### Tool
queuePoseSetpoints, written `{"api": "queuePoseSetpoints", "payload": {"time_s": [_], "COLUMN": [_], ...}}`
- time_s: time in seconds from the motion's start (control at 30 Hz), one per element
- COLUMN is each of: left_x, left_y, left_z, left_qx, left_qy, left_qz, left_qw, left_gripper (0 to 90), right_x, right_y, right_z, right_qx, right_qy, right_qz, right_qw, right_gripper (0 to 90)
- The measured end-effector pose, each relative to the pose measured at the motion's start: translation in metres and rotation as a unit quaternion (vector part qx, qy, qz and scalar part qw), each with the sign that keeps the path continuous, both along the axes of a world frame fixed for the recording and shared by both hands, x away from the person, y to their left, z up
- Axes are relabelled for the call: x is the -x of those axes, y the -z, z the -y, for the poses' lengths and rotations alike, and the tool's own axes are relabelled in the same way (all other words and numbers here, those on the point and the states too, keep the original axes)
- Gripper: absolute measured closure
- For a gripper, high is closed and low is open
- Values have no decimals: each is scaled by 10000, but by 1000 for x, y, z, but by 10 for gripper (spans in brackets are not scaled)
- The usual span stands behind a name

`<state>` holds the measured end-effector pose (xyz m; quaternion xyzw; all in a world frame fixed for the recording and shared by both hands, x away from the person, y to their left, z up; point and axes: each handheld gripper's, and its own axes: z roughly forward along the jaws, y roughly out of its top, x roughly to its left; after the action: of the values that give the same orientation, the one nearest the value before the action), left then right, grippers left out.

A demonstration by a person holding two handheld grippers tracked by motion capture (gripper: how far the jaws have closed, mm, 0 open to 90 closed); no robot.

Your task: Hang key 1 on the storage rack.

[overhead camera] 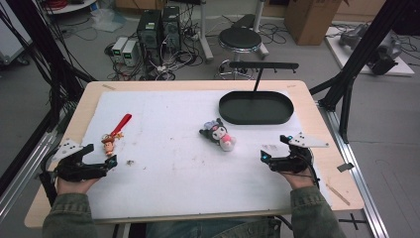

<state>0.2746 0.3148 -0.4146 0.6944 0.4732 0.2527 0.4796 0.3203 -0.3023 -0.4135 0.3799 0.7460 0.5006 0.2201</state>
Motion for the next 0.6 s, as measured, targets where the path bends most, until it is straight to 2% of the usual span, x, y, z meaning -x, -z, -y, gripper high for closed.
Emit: {"api": "queuePoseSetpoints", "payload": {"time_s": [0.37,0.4,0.6], "left_x": [0,-1,-6], "left_y": [0,0,-1], "left_z": [0,-1,-1], "left_qx": [-8,-81,-174], "left_qy": [-13,-49,-81], "left_qz": [14,-37,-263], "left_qw": [10000,9999,9995], "left_gripper": [17,17,17], "right_x": [0,0,-1], "right_y": [0,0,0], "right_z": [-1,0,2], "right_qx": [19,15,7], "right_qy": [-5,0,38], "right_qz": [-28,-6,-8], "right_qw": [10000,10000,10000], "right_gripper": [6,5,6]}}
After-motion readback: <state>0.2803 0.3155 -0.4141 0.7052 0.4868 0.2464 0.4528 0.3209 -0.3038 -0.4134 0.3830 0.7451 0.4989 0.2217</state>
